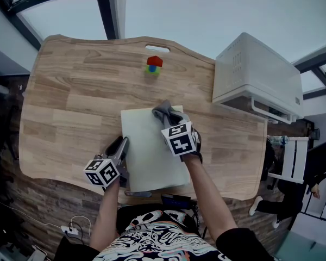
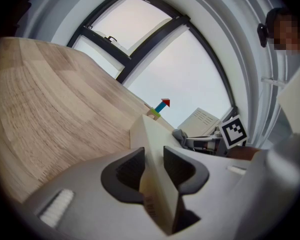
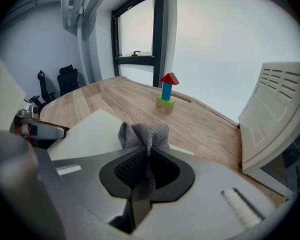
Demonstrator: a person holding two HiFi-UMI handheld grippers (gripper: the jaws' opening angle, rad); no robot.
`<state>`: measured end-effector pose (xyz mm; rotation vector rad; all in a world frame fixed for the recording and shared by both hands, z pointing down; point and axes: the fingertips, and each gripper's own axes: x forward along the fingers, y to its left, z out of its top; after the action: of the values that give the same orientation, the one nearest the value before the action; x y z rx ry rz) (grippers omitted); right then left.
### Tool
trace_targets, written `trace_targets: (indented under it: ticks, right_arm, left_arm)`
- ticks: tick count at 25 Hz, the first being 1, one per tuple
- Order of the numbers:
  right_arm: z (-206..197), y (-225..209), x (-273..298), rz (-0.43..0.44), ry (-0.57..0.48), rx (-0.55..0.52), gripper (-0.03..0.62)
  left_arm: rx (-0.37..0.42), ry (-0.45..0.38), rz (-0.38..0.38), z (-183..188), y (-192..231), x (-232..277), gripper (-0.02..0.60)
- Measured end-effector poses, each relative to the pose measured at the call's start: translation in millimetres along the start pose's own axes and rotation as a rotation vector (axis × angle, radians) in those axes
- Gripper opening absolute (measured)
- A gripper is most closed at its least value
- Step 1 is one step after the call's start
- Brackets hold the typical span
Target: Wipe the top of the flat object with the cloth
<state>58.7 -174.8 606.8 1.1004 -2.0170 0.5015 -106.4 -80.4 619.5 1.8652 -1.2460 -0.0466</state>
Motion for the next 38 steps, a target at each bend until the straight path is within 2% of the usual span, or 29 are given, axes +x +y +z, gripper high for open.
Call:
trace_targets:
  ticks: [38]
  right_arm:
    - [14, 38, 11, 0.062, 0.013, -0.064, 0.02]
  left_arm:
    - [-0.007, -0.008, -0.001, -1, 1, 1, 0.176]
